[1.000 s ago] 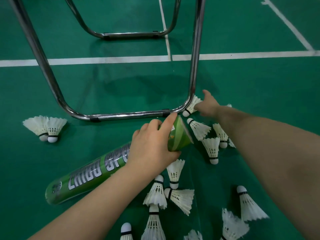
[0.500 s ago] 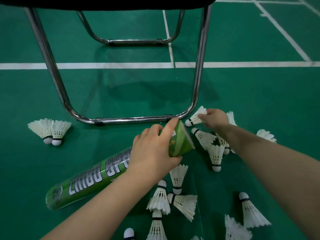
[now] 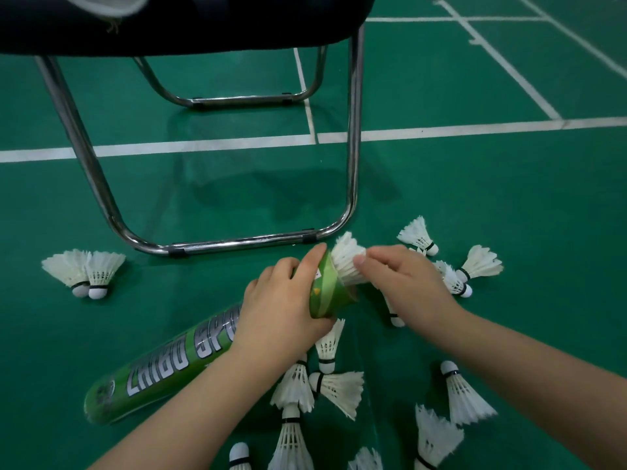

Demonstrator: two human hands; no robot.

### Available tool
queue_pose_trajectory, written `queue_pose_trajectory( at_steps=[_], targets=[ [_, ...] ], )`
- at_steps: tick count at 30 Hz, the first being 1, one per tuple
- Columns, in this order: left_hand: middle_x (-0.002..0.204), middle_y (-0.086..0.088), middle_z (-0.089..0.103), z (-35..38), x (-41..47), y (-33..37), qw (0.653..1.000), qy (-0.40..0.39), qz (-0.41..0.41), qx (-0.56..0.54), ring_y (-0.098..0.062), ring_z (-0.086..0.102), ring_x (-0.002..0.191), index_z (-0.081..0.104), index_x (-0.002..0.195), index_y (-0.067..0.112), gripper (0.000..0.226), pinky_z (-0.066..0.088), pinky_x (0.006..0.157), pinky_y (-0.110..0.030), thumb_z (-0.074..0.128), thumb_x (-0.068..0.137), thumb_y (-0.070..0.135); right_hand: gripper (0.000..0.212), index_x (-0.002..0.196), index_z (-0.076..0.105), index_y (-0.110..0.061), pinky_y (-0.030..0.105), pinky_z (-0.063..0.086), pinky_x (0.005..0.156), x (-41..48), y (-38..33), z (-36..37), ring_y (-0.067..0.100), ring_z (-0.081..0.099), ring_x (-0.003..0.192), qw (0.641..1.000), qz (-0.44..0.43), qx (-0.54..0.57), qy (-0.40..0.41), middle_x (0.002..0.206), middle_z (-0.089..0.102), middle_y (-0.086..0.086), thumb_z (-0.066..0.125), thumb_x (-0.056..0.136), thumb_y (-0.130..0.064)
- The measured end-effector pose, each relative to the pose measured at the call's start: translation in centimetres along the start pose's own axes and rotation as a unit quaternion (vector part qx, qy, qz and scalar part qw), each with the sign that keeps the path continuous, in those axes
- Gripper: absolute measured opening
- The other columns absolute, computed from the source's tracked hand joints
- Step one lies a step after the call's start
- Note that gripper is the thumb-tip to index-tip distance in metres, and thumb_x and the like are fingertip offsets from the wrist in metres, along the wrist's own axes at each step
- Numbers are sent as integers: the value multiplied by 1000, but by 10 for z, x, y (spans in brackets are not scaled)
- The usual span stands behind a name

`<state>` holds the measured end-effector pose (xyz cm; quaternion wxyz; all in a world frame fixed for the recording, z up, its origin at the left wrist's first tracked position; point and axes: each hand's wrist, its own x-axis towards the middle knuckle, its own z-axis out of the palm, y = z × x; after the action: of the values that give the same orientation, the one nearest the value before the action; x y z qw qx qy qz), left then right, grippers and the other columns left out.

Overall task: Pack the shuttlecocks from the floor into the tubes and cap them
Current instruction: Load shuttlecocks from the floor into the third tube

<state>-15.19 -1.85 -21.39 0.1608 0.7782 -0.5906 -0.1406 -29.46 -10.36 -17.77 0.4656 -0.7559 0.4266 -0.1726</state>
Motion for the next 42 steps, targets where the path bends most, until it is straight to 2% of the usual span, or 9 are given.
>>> queue_pose_trajectory(
  at_steps=[5,11,16,20,25,29,36,39,42],
  targets=[
    [127,7,41,-3,-3,4,1000,1,-6,-13,-16,39,117,2,142,40,97,35,99,-34,66,70,51,49,100,71,-15,25,47,95,-5,0,7,14,63,103,977,57,94,-182,106,70,2,48,86,-56],
    [125,7,40,3,-13,10,999,-14,39,2,-14,37,114,1,143,40,90,33,99,-34,59,76,52,59,109,60,3,44,40,103,3,-3,2,32,55,112,926,87,33,-366,117,61,20,60,68,-39],
    [125,4,40,15,-17,10,999,-11,32,31,-16,38,114,5,143,40,85,32,97,-34,58,77,49,23,105,58,-6,16,44,91,15,-1,5,14,58,99,880,107,42,-461,105,62,6,59,86,-20],
    [129,5,38,23,-11,8,999,-28,19,41,-15,35,119,3,143,41,90,28,100,-34,62,75,51,52,118,53,-11,28,45,98,15,20,25,19,57,109,912,125,106,-375,119,59,11,63,74,-37],
    [131,4,38,23,2,6,999,-37,14,37,-17,35,120,1,143,41,93,28,101,-36,63,74,53,29,79,64,-9,25,47,68,15,43,19,13,56,69,953,129,260,-81,77,60,7,53,86,-35],
    [132,4,37,24,5,5,998,-44,8,35,-16,34,121,-1,143,39,93,27,102,-36,61,75,55,14,85,65,-14,26,45,70,24,87,-14,15,57,76,977,172,64,109,80,63,-1,52,90,-17],
    [132,6,38,34,-3,13,998,-46,21,43,-15,35,119,1,143,39,93,28,102,-35,61,74,55,58,140,37,-20,42,34,103,47,154,-49,24,39,129,907,24,-419,45,140,46,0,58,86,-21],
    [132,6,39,38,-6,20,998,-44,30,40,-14,36,119,1,144,39,94,28,101,-34,62,74,54,68,145,26,-22,44,26,109,63,163,-52,22,31,135,891,42,-452,3,145,40,-2,59,88,-37],
    [131,4,41,37,-4,23,998,-40,29,27,-16,37,119,4,144,39,94,29,100,-35,64,73,53,49,131,43,-21,43,30,102,77,171,-58,23,38,127,874,70,-481,-4,132,52,1,53,90,-45]
  ],
)
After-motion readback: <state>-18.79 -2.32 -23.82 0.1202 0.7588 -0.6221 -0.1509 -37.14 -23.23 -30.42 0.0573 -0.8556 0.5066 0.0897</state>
